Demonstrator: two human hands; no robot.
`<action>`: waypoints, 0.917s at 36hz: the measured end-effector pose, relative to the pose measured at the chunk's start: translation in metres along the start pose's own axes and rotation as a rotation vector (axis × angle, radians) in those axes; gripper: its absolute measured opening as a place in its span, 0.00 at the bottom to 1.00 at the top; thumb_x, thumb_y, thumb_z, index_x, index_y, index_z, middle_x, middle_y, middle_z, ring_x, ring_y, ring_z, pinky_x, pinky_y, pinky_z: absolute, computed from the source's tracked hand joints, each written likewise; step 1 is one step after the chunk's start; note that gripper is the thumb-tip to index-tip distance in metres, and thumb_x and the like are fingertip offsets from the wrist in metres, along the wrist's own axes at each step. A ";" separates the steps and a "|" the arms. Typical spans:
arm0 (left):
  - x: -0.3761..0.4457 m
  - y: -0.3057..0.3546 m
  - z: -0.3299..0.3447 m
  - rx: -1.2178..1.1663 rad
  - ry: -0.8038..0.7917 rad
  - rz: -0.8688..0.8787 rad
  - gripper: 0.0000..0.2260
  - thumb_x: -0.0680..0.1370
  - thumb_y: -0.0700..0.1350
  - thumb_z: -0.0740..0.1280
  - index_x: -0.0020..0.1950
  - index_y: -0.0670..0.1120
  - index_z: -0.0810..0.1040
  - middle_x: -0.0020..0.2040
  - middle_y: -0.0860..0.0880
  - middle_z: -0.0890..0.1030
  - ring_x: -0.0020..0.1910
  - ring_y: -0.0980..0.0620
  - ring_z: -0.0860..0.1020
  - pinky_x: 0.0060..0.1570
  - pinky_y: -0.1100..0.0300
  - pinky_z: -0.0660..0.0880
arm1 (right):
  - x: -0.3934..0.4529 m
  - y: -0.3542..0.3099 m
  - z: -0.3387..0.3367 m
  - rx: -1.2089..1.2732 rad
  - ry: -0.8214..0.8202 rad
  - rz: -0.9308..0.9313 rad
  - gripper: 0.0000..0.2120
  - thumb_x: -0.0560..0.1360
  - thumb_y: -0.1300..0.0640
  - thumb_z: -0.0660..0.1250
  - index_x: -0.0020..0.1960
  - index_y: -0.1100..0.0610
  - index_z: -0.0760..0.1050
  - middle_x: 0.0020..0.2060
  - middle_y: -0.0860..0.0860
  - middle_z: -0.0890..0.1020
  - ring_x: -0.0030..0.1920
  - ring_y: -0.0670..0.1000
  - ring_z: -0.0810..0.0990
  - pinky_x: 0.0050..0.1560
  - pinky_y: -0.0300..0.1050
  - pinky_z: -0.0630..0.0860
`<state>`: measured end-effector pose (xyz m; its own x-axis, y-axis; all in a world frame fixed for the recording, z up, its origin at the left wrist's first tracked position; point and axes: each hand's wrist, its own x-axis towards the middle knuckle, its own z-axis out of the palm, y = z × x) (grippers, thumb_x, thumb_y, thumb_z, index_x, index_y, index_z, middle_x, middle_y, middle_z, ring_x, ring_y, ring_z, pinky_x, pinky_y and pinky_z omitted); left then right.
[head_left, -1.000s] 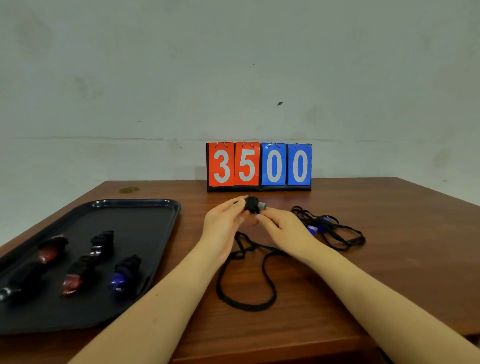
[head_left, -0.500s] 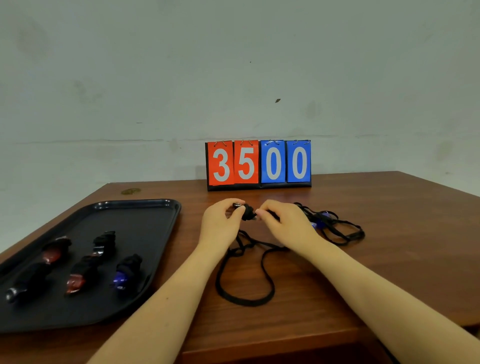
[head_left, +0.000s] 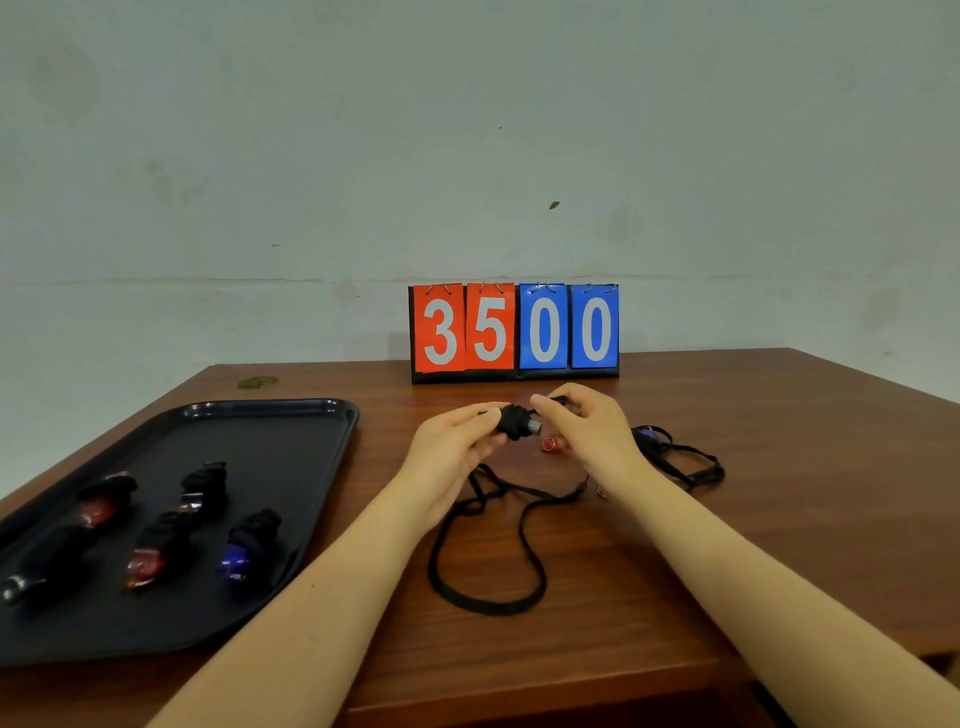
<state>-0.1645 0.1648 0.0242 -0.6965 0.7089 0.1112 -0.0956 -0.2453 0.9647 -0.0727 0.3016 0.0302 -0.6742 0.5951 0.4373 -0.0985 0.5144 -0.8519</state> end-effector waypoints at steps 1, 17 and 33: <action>0.000 0.001 0.000 -0.083 -0.014 -0.015 0.11 0.79 0.39 0.64 0.61 0.41 0.80 0.56 0.45 0.83 0.56 0.51 0.81 0.54 0.61 0.78 | 0.000 0.000 0.000 0.018 -0.019 0.020 0.06 0.77 0.52 0.67 0.44 0.53 0.79 0.33 0.47 0.80 0.32 0.43 0.76 0.32 0.31 0.73; -0.006 0.008 0.004 -0.605 0.052 -0.095 0.07 0.79 0.38 0.63 0.56 0.41 0.78 0.48 0.43 0.85 0.55 0.49 0.81 0.49 0.59 0.77 | -0.007 -0.002 0.012 -0.233 -0.052 -0.240 0.05 0.79 0.56 0.63 0.48 0.51 0.78 0.33 0.44 0.77 0.35 0.42 0.75 0.41 0.36 0.73; 0.001 0.005 0.007 -0.336 0.358 -0.054 0.13 0.78 0.37 0.67 0.62 0.38 0.76 0.53 0.42 0.80 0.49 0.50 0.80 0.53 0.58 0.77 | -0.015 -0.004 0.007 -0.889 -0.047 -0.783 0.05 0.73 0.58 0.70 0.49 0.56 0.79 0.36 0.49 0.79 0.35 0.49 0.77 0.29 0.41 0.74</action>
<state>-0.1611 0.1688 0.0310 -0.8795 0.4687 -0.0826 -0.3209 -0.4559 0.8302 -0.0677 0.2863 0.0250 -0.6846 -0.0867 0.7237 0.0344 0.9879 0.1510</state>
